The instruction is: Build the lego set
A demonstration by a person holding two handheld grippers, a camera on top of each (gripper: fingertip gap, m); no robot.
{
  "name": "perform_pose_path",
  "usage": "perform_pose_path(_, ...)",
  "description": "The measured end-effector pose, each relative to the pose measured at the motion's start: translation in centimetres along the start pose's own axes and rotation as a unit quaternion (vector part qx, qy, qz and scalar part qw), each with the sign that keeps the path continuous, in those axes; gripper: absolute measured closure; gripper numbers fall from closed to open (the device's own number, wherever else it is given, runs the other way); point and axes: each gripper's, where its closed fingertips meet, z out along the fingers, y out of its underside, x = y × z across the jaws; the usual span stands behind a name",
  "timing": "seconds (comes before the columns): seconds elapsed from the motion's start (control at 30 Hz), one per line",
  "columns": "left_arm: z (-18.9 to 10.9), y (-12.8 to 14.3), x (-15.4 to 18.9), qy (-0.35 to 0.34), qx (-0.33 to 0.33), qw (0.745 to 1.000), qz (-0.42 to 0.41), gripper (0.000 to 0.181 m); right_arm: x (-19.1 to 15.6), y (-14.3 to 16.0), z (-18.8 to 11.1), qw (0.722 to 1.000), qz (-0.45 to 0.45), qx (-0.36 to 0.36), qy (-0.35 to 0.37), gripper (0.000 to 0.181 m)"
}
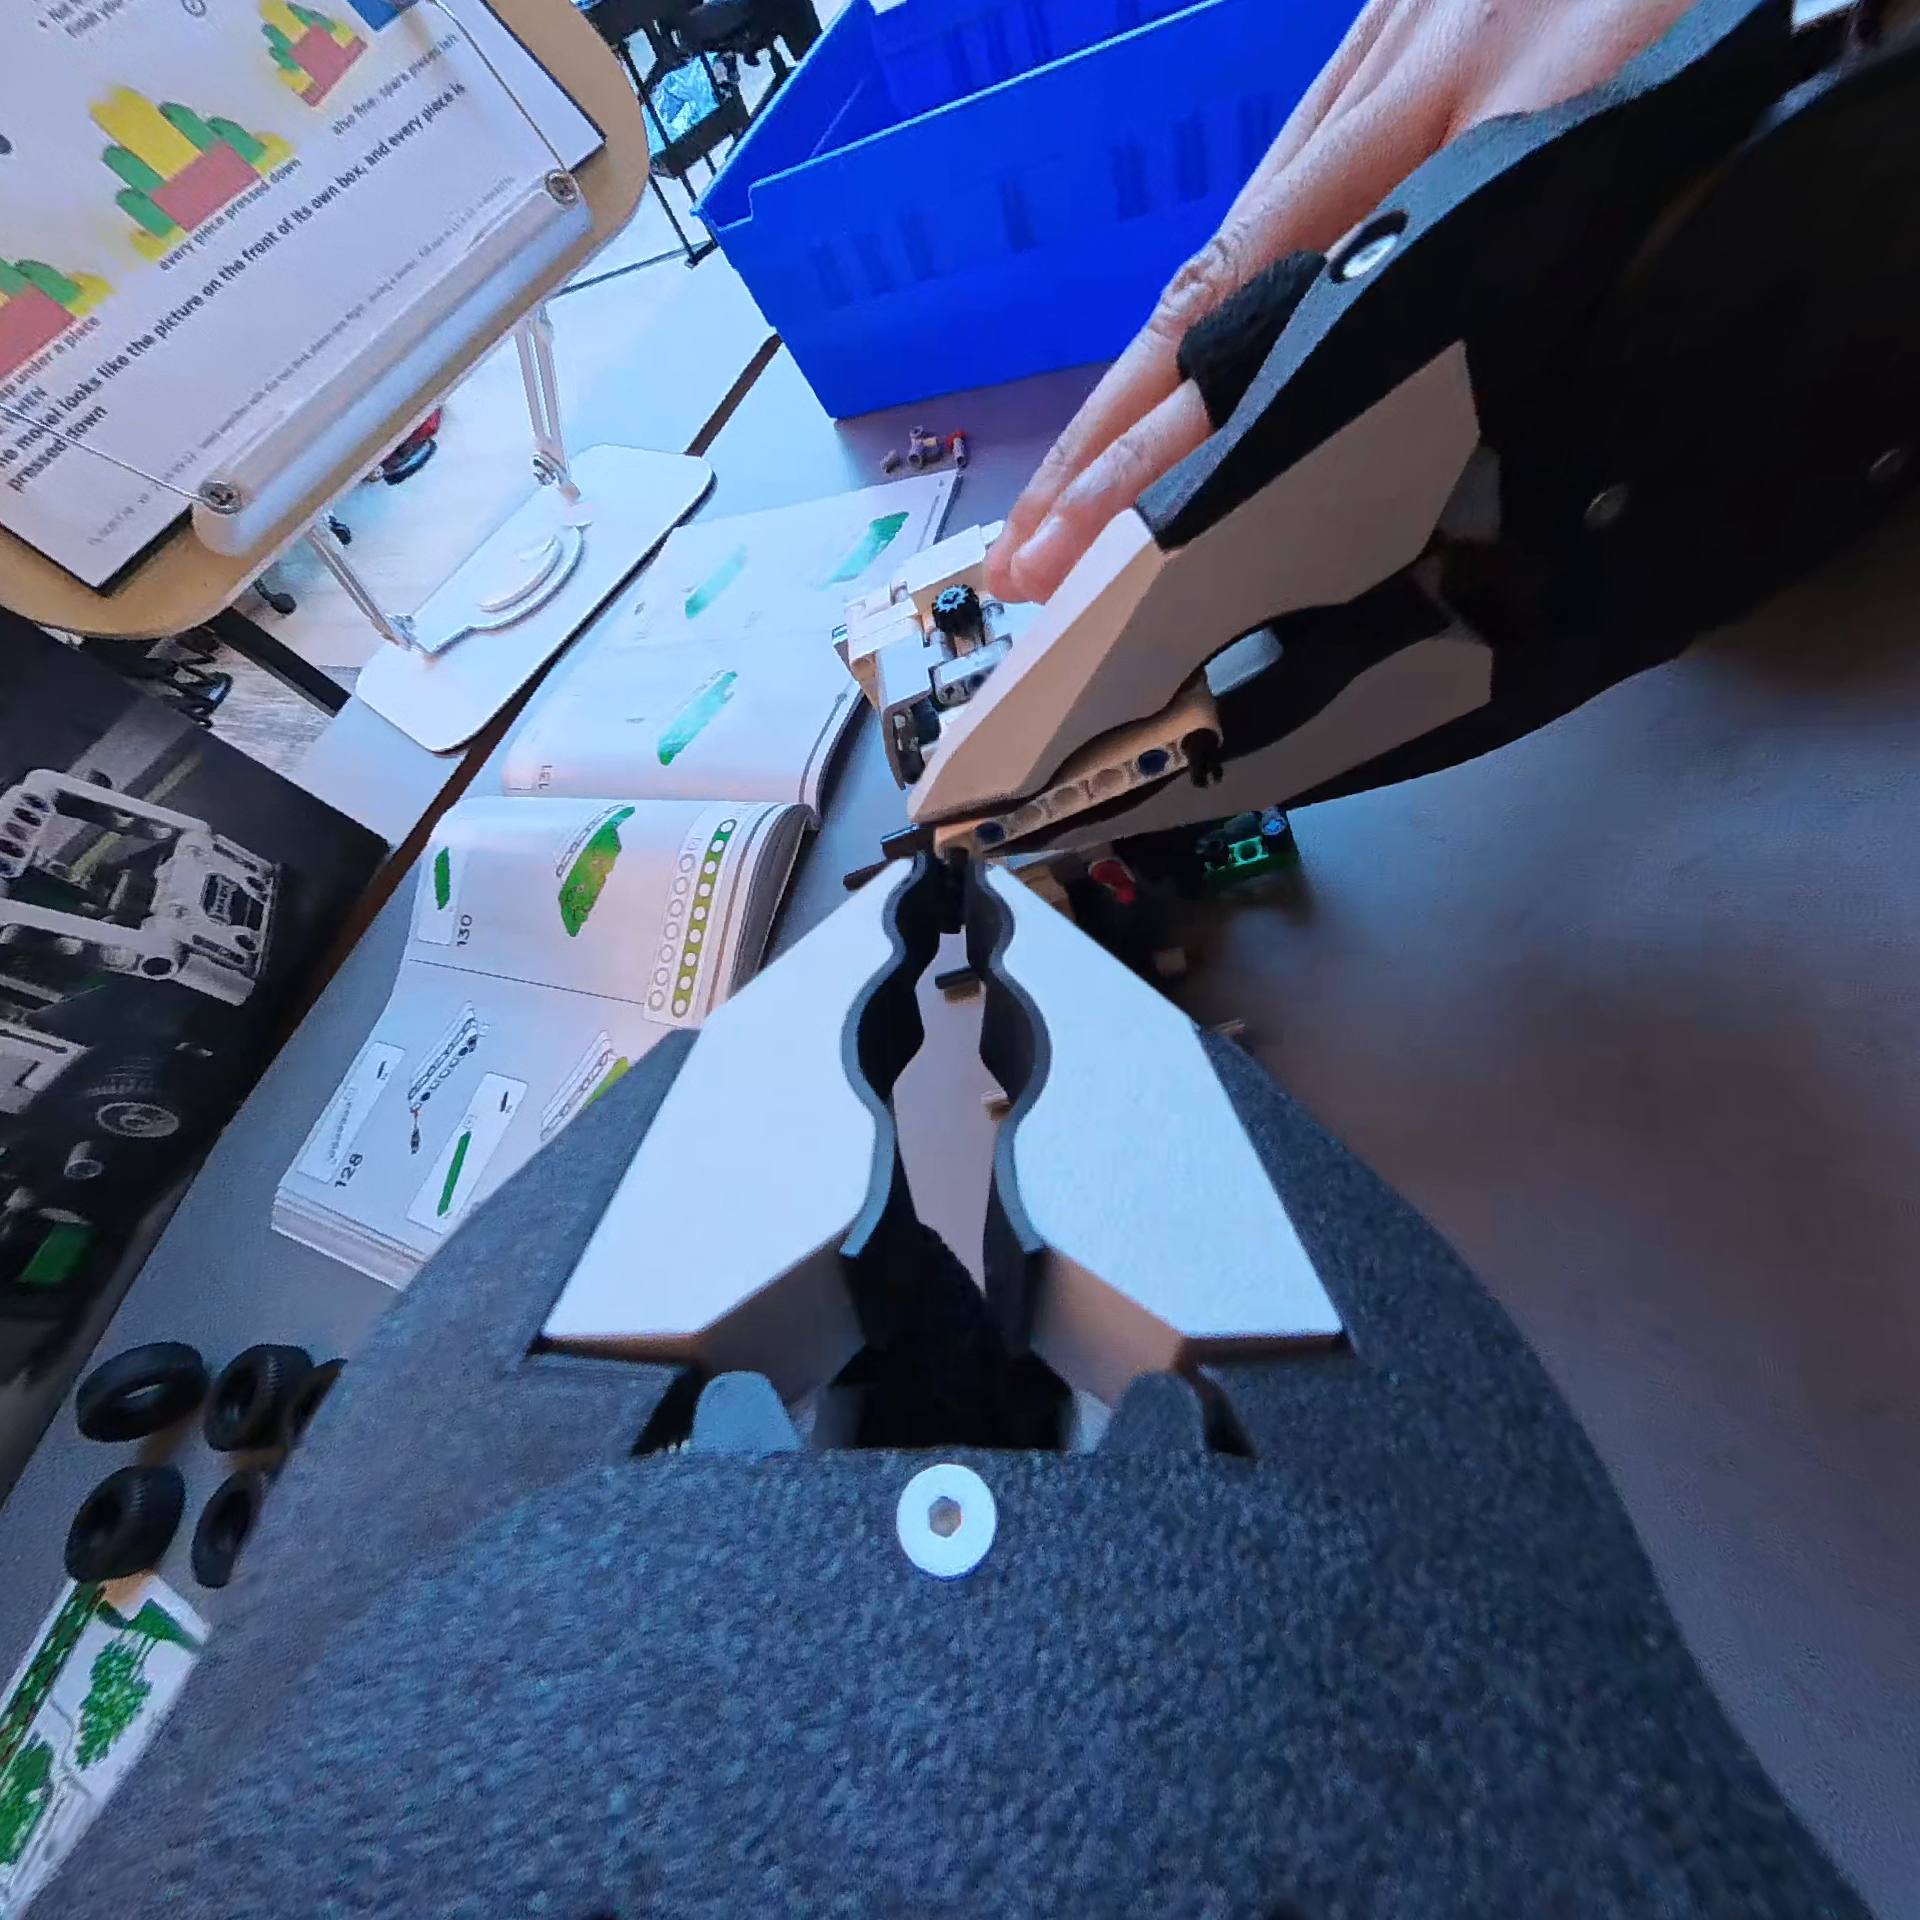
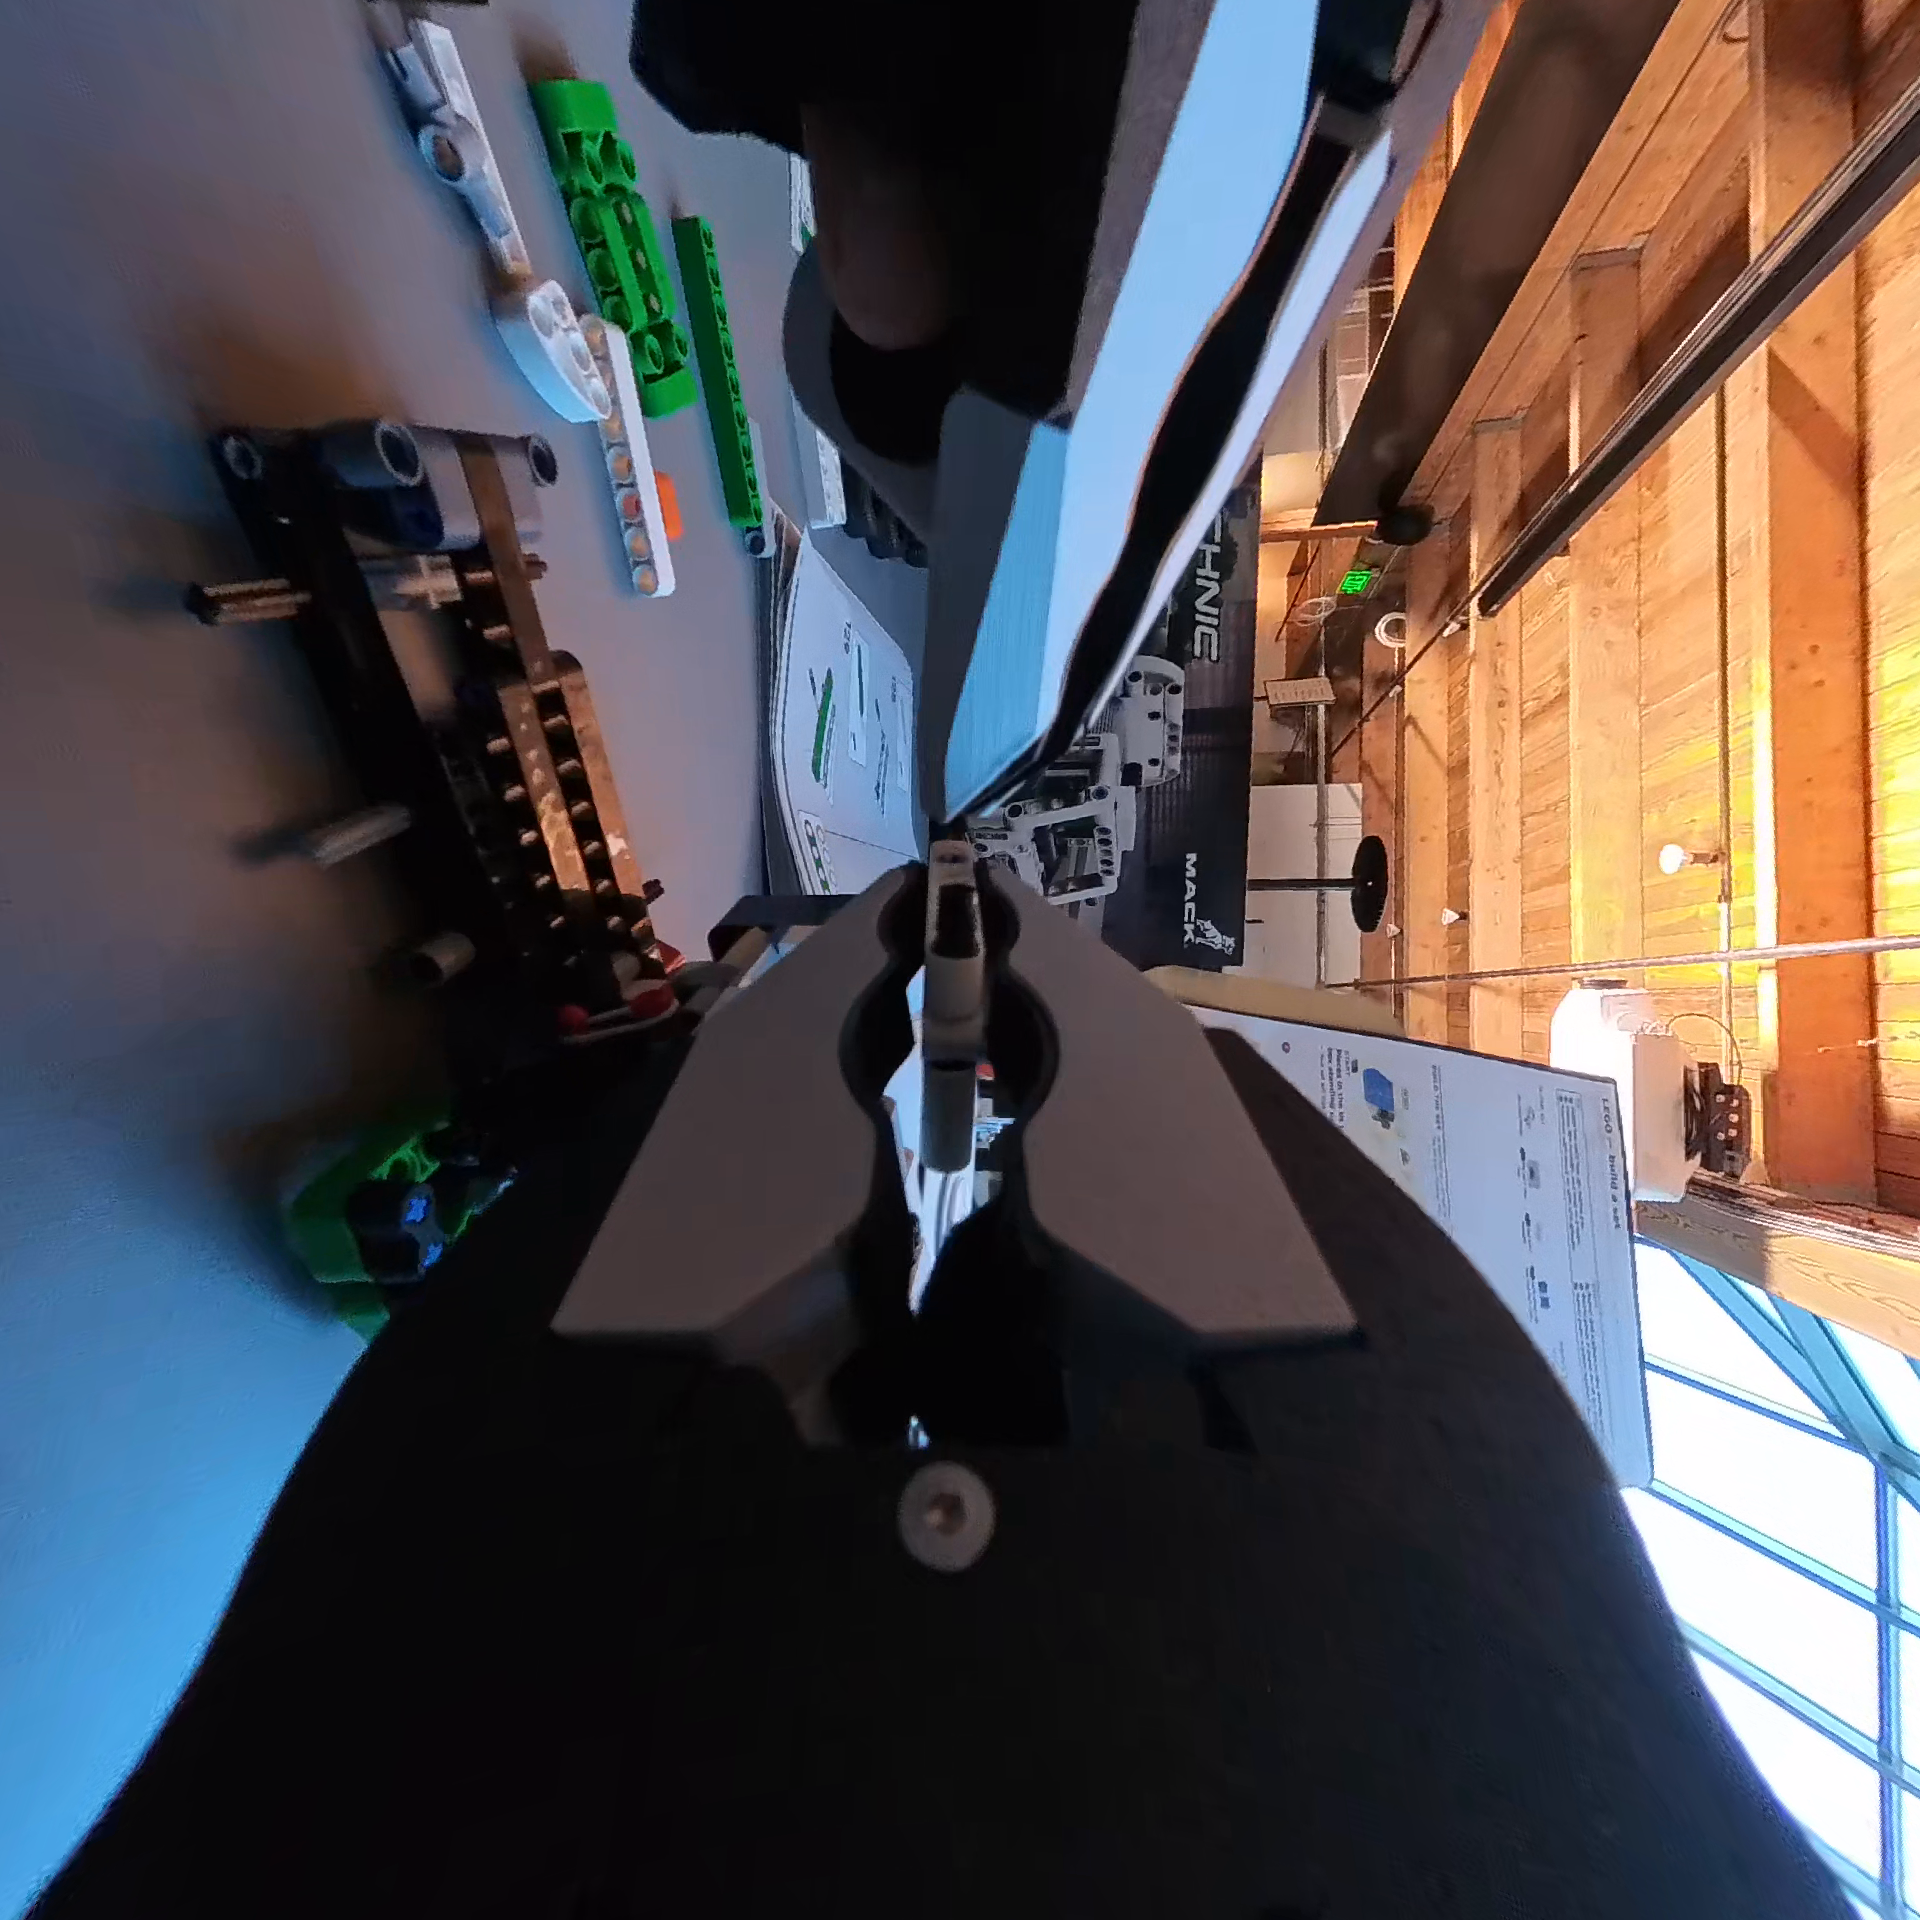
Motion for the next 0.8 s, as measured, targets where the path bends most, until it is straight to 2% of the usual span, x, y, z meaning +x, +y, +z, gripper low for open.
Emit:
perform_pose_path(0.27,0.14,0.19,0.13,0.006,-0.008,1.000,-0.023,0.179,0.02,-0.27,-0.05,0.998,-0.058,-0.008,0.020,0.175)
perform_pose_path(0.43,0.06,0.09,0.27,0.045,0.003,0.994,-0.100,0.179,0.28,-0.40,-0.17,0.991,-0.119,-0.008,0.056,0.175)
perform_pose_path(0.6,-0.04,-0.26,0.23,0.104,0.036,0.968,-0.227,0.180,0.72,-0.53,-0.19,0.984,-0.152,-0.010,0.091,0.174)
perform_pose_path(0.8,0.01,-0.36,0.27,0.142,0.059,0.938,-0.310,0.179,0.82,-0.57,-0.16,0.979,-0.171,-0.023,0.111,0.174)
